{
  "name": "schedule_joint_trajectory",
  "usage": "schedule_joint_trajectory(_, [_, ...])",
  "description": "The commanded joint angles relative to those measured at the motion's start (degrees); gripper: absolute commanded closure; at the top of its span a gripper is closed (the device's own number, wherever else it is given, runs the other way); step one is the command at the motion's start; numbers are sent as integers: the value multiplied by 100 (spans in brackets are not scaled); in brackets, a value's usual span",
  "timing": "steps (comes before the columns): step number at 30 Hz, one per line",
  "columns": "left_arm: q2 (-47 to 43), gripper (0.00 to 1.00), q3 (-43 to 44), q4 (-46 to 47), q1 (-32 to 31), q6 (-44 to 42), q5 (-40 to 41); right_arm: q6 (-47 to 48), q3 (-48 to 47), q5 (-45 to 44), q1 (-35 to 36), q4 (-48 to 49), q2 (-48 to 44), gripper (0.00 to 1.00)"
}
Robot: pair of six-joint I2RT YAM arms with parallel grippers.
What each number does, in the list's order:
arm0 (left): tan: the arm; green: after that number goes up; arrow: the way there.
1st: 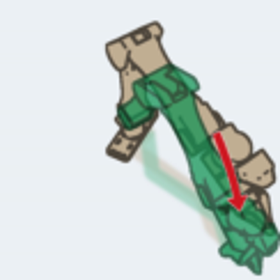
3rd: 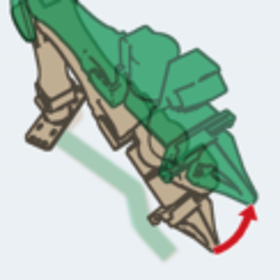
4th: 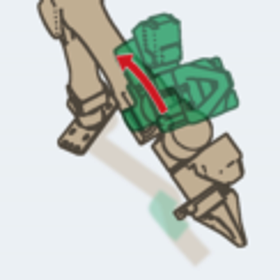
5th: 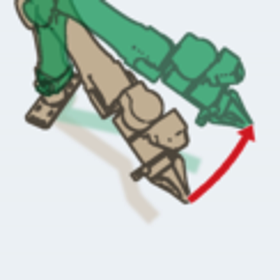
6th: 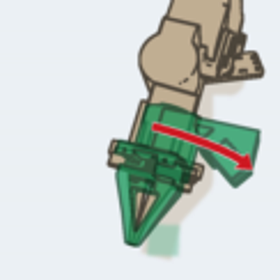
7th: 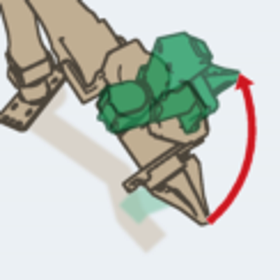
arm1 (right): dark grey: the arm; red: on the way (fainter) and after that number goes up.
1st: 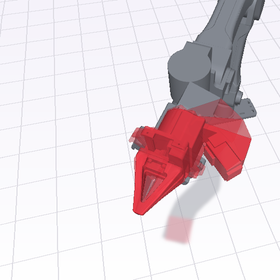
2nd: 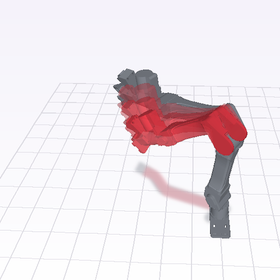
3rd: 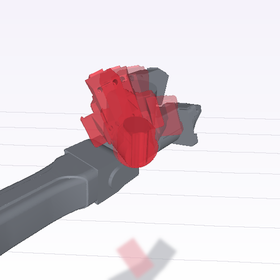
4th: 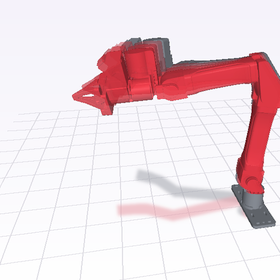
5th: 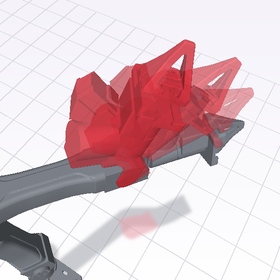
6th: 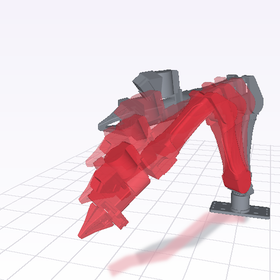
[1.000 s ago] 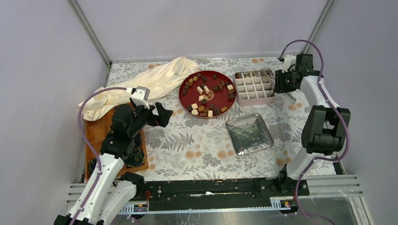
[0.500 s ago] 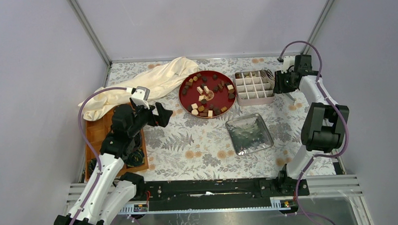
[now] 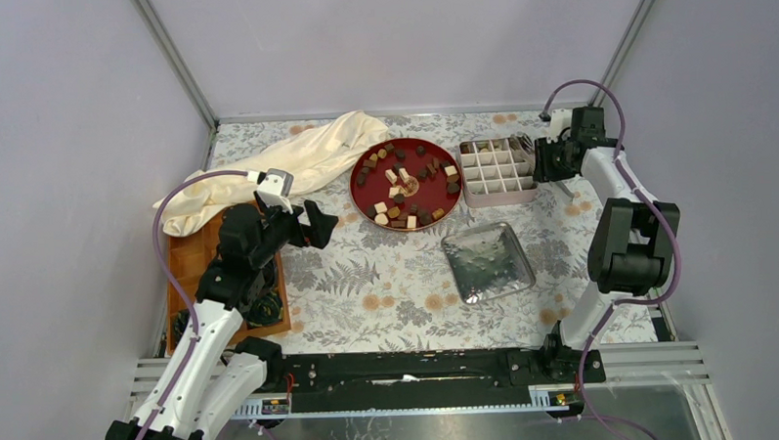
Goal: Pack the chocolate
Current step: Place the fake chocolate in the packing box.
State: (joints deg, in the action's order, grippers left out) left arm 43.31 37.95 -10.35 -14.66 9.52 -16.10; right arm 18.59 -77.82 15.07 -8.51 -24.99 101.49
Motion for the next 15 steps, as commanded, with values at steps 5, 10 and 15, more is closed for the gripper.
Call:
schedule_joint_trajectory(5, [-70, 1, -73, 181, -37, 6, -3, -48, -251, -146, 77, 293, 11, 59])
schedule_joint_trajectory(10, [-80, 1, -68, 178, -33, 6, -7, -48, -234, -145, 85, 311, -14, 53])
schedule_joint_trajectory(15, [-69, 1, -65, 184, -37, 6, -1, -51, -224, -135, 87, 311, -41, 51])
